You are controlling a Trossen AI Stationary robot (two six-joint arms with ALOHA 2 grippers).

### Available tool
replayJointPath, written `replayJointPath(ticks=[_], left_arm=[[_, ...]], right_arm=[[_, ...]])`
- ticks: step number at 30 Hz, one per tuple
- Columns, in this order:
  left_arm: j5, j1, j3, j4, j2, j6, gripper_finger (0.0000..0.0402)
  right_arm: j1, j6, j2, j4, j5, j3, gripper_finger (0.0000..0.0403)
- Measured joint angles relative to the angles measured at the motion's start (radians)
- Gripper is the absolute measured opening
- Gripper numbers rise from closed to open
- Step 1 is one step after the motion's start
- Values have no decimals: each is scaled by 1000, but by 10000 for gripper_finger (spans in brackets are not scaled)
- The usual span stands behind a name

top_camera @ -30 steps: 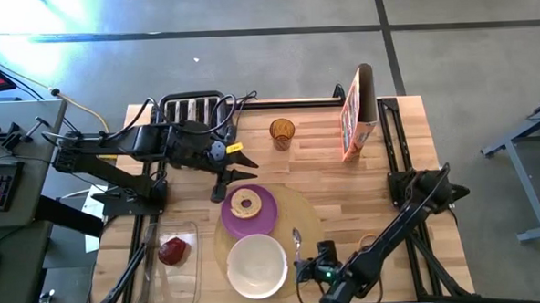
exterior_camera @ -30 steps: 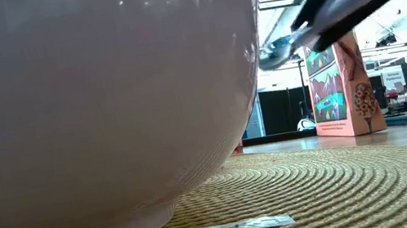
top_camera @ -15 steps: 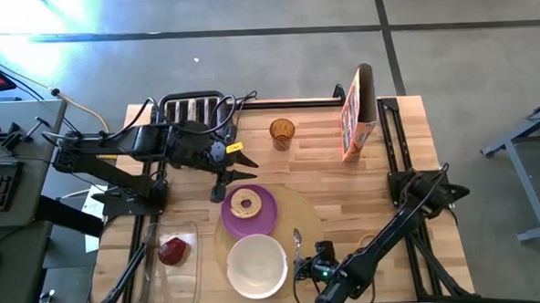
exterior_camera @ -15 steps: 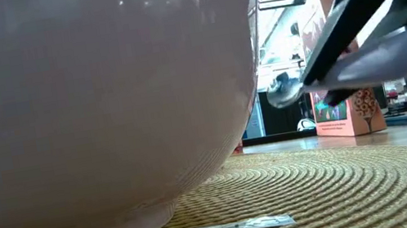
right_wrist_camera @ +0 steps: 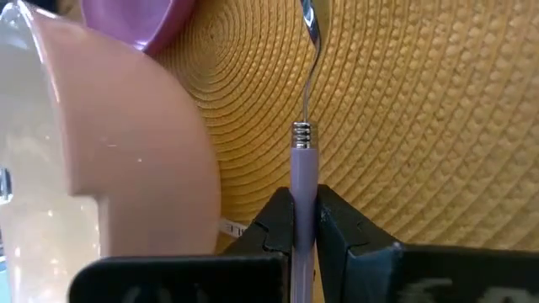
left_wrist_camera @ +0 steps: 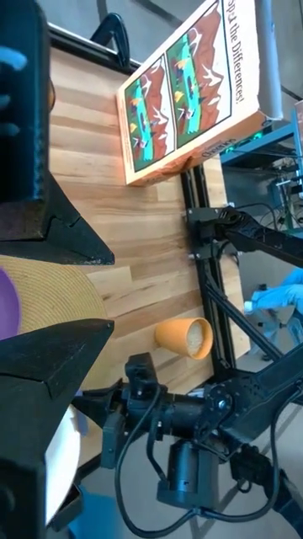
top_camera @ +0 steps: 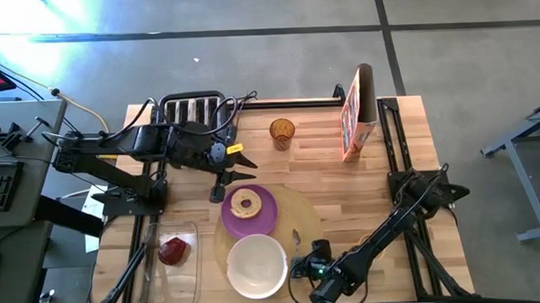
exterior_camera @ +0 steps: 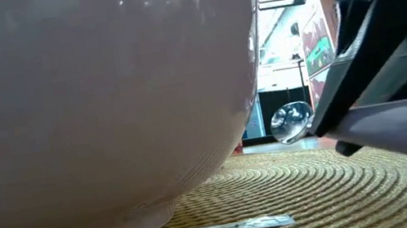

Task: Arrange a breakfast setting
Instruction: Put the spoon from the glass onto the placemat to the right of the white bowl

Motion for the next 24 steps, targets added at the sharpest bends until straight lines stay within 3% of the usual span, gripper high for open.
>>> replayJointPath(ticks=[24], left_arm=[[0, 0, 0, -26, 0, 7, 104]], right_arm=[[-14, -20, 10, 6, -59, -2, 15]])
